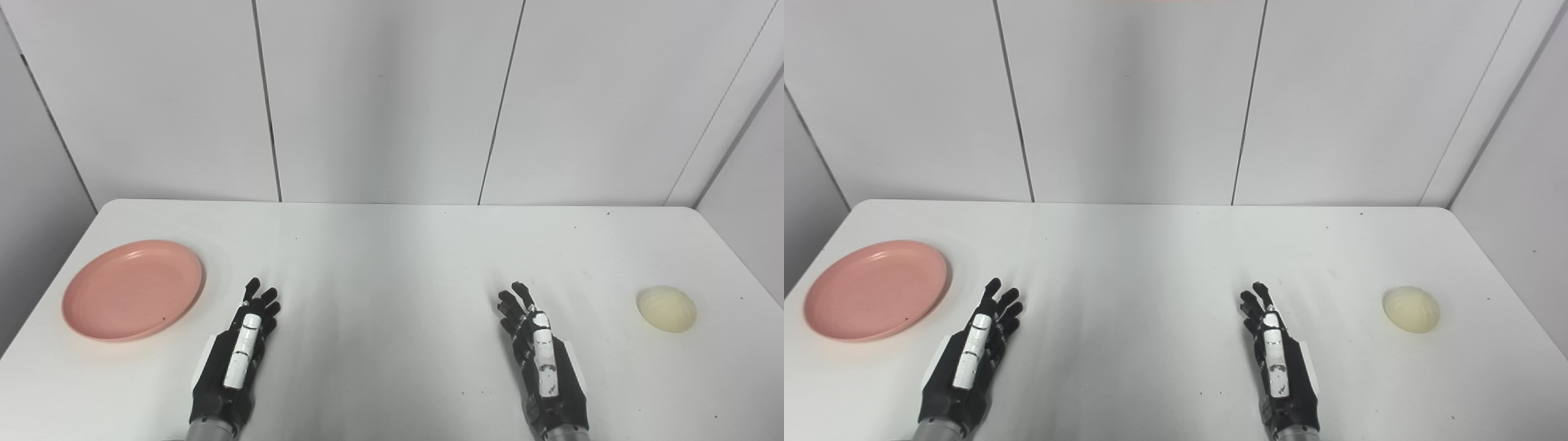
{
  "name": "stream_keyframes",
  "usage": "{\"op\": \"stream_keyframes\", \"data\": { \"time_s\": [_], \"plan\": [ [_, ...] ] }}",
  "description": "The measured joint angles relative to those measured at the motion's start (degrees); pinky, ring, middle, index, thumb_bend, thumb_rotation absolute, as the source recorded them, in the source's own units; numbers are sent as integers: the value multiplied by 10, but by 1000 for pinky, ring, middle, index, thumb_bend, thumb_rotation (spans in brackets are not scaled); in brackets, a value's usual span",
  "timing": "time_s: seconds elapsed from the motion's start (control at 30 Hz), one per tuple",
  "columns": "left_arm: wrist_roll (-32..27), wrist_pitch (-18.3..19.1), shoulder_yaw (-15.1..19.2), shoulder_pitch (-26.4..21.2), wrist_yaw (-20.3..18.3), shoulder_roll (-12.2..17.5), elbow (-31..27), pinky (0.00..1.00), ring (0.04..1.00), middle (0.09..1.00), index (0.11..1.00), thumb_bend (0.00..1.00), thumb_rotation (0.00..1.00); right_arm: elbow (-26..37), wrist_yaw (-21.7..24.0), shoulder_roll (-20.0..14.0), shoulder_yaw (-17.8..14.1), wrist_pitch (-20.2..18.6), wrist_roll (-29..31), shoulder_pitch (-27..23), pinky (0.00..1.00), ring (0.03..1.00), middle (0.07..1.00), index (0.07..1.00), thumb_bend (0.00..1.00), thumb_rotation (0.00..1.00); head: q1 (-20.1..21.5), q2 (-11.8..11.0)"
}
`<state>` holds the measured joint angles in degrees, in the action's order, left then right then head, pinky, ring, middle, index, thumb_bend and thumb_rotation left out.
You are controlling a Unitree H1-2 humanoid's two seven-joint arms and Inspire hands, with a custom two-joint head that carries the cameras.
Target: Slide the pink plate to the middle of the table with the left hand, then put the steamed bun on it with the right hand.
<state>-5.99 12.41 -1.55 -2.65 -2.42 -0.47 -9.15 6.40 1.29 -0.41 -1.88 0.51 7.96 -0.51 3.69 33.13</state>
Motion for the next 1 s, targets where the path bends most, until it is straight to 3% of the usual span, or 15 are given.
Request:
{"op": "stream_keyframes", "data": {
  "time_s": [1.0],
  "plan": [
    [-6, -25, 5, 2, 0, -4, 0, 953, 925, 935, 1000, 757, 853, -1, -1, 6, -2, 15, -6, 0, 950, 909, 888, 917, 790, 996, 6, 4]
  ]
}}
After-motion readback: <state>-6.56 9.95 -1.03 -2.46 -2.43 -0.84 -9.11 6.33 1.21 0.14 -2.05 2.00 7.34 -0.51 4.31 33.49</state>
